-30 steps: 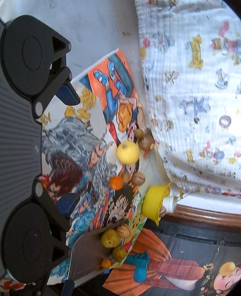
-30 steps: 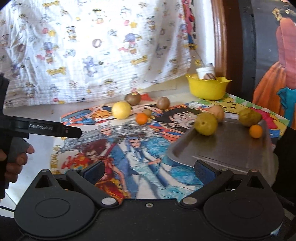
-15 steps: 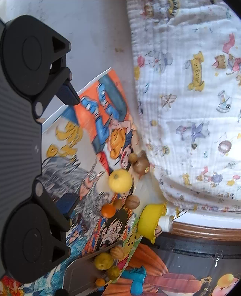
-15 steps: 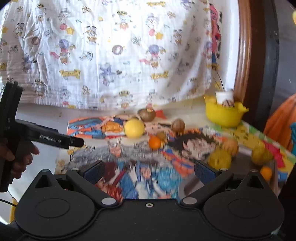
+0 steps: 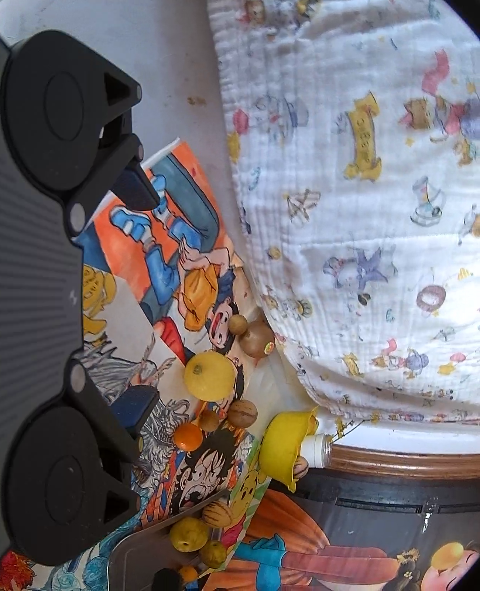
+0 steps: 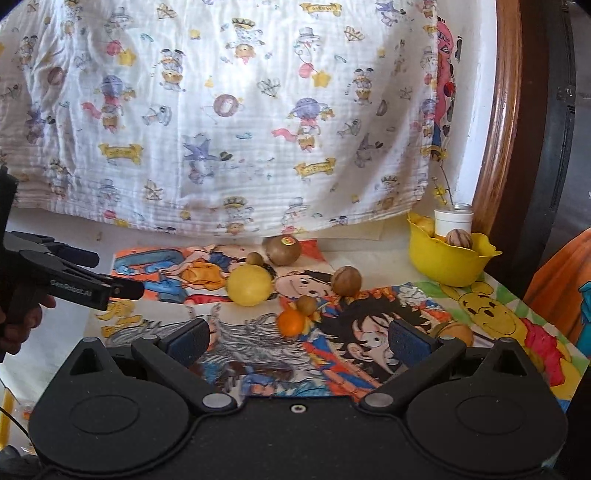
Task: Organize fruits
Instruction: 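Move both open tools back toward the fruits lying on the table, then reach the right tool toward the large brown fruit while the left tool approaches a small one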
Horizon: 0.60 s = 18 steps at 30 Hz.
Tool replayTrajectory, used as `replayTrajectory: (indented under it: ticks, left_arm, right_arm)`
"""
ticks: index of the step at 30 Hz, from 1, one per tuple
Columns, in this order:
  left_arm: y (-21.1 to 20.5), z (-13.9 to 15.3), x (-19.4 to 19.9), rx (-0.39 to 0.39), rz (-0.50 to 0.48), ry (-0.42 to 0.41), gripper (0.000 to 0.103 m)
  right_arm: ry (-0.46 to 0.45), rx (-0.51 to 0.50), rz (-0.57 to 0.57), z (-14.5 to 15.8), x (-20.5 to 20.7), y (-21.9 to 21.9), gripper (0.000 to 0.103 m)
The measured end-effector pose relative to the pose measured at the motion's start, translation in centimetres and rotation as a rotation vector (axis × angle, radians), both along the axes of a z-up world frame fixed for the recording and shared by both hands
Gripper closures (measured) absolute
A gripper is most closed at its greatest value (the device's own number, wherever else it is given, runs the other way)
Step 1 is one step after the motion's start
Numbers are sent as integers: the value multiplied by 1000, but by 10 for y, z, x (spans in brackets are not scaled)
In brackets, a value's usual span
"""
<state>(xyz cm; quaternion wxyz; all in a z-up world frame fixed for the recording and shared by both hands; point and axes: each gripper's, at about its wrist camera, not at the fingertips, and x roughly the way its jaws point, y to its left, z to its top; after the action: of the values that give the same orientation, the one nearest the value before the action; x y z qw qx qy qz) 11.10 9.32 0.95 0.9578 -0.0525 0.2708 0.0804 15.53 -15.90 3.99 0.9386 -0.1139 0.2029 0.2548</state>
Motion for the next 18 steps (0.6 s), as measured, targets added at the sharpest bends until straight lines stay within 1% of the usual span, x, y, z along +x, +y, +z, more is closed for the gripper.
replayTrajectory:
  ticks: [12,15,18]
  left_arm:
    - [-21,-4,27,14,-67,28,0]
    - [-27,-1,33,10,-79,45,0]
    - [-35,6,38,19,-103,49,0]
  right_arm:
    - [37,-1,-49,-11,24,-15,1]
    - [46,1,-49,-5,32,-19,1]
    - [32,-4,-53,5,40,-24,1]
